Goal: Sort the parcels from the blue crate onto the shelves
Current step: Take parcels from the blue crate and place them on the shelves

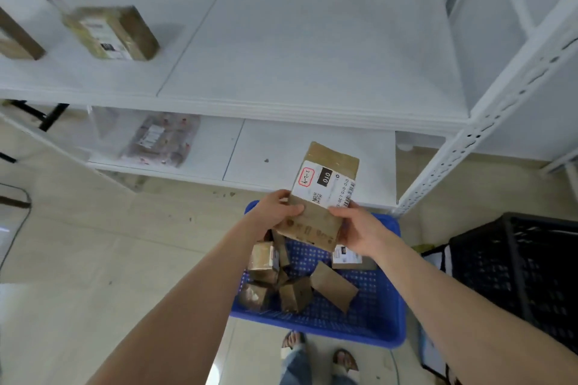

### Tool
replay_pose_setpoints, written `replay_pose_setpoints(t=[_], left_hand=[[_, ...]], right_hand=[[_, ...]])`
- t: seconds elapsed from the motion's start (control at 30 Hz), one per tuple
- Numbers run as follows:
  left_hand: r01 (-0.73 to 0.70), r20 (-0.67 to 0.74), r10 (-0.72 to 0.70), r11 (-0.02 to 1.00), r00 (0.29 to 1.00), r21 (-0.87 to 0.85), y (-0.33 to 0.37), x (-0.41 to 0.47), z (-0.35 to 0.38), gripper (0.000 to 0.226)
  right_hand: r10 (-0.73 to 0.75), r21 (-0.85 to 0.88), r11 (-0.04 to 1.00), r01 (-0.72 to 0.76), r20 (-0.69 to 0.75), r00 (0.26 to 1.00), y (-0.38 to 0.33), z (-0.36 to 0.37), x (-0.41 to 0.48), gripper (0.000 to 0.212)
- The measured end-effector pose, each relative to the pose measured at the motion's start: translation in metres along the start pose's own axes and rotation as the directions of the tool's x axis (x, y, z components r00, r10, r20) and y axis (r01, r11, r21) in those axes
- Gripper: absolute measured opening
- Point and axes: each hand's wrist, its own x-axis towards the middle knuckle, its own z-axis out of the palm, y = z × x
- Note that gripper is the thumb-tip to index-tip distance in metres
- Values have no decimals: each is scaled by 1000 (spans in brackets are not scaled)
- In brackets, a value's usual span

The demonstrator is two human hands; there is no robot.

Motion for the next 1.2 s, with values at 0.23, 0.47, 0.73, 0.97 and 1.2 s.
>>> replay_pose_setpoints(t=[0.23,0.47,0.73,0.97,1.2], left_hand=[[-188,-197,121,912,973,-365,54,-38,-16,36],[-298,-366,138,853,920,-429,76,-64,-21,26],[-334,-358,173,825,918,-456,99,-90,-19,36],[-449,-447,296,846,844,-287,141,-123,-27,46],[-586,-507,452,799,734,-136,193,-149,-50,47]], right_hand=[[-99,-322,939,120,80,992,-51,19,-50,20],[-215,-327,930,170,-107,971,-66,21,-76,40],[-251,-80,966,248,-38,967,-71,31,-96,38],[-391,-97,916,389,3,920,-111,45,-124,47],[-566,-89,820,566,24,824,-165,74,-163,55]])
